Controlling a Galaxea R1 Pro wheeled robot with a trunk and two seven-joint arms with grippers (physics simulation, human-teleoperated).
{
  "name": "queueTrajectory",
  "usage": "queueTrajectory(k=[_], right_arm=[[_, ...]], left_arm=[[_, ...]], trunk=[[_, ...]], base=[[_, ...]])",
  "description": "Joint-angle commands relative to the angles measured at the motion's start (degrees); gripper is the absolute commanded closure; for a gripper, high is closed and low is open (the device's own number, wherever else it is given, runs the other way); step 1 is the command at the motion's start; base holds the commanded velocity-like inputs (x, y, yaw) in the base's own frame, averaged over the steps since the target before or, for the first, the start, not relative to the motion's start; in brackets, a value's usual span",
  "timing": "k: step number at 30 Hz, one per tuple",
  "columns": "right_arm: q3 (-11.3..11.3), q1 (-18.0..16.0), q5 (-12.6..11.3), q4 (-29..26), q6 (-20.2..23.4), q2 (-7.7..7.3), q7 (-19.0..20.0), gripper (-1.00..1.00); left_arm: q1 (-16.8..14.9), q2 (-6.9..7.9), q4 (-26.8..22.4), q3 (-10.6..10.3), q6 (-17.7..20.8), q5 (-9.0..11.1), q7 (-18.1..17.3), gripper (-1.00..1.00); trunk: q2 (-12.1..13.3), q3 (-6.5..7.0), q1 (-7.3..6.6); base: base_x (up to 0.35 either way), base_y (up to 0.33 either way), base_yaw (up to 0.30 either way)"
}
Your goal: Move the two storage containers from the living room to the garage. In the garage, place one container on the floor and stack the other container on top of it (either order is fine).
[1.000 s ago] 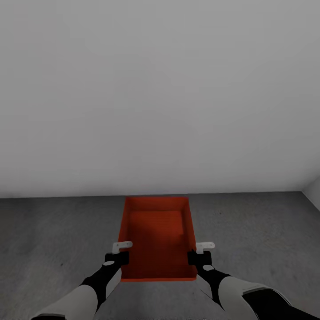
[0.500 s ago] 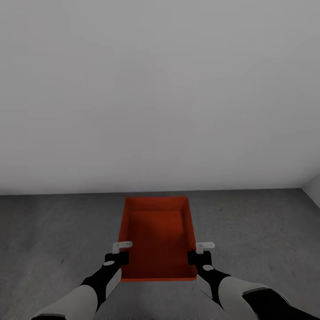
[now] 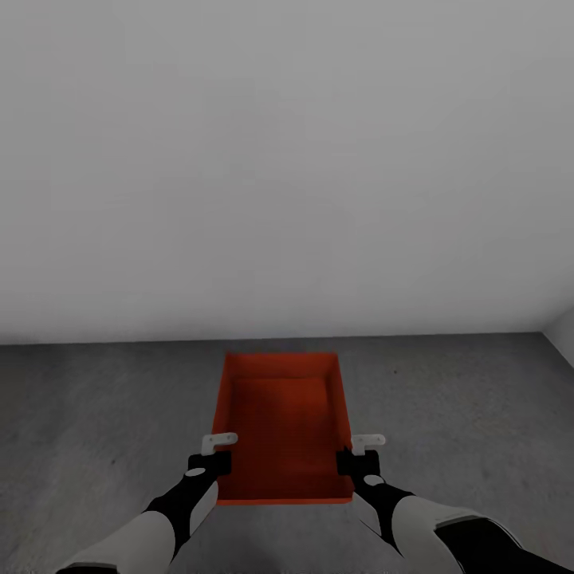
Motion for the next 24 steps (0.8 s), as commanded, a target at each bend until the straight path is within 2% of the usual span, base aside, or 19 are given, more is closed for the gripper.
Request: queueTrajectory(k=[1,24], right_arm=[[-2.4,-0.1,1.8,-2.7,-0.1,0.06,0.5,1.0],[-2.4,-0.1,1.8,-2.7,-0.1,0.05,0.5,1.0]], left_arm=[[0.0,0.43,0.1,0.2,-0.1,0.3,0.5,1.0],[0.0,0.4,0.2,0.2,-0.1,0.3,0.5,1.0]], trunk=[[-0.1,-0.16,0.01],[-0.1,-2.28,0.01]], base=[[0.0,0.0,0.0],[0.0,0.0,0.0]])
